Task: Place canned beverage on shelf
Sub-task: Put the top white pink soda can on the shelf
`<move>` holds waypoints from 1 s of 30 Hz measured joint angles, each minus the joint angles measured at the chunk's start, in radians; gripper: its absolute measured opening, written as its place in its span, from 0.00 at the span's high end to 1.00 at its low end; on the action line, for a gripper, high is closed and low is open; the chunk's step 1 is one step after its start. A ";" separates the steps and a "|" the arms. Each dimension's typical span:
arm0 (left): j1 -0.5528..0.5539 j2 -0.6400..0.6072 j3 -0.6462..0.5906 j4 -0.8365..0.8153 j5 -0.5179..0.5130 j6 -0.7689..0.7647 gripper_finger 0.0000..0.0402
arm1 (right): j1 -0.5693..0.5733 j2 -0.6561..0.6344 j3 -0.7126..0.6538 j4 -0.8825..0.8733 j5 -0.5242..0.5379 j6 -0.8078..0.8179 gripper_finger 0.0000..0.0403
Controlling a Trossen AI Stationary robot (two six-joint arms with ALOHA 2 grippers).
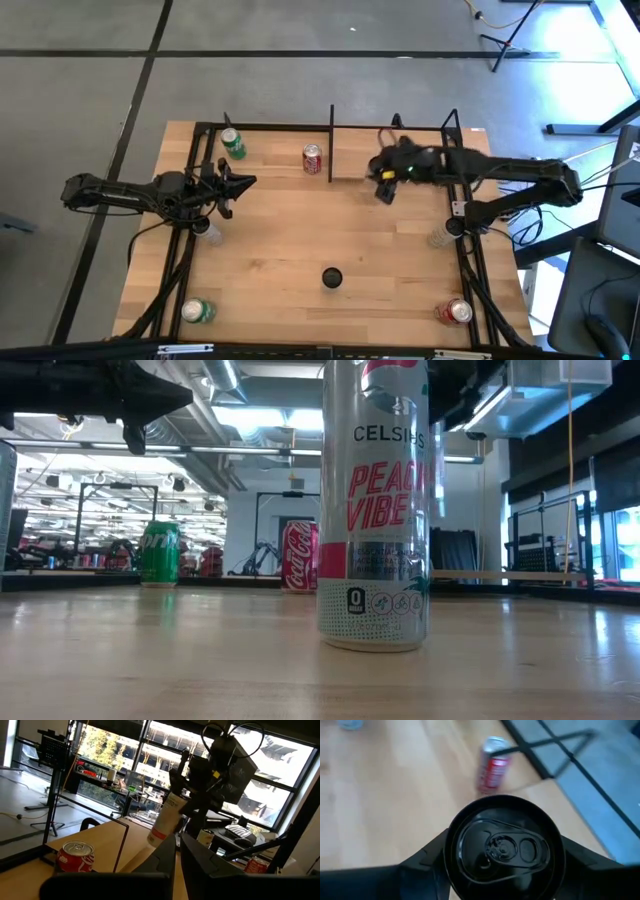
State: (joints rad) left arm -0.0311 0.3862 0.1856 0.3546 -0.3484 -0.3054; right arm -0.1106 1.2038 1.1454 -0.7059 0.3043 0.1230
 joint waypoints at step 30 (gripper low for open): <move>0.000 0.000 0.000 -0.001 -0.058 0.001 0.95 | -0.818 -0.262 -0.185 -0.095 -0.371 -0.243 0.45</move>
State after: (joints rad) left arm -0.0311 0.3862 0.1856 0.3535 -0.4065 -0.3042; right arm -0.9286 0.9422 0.9608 -0.8005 -0.0666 -0.1202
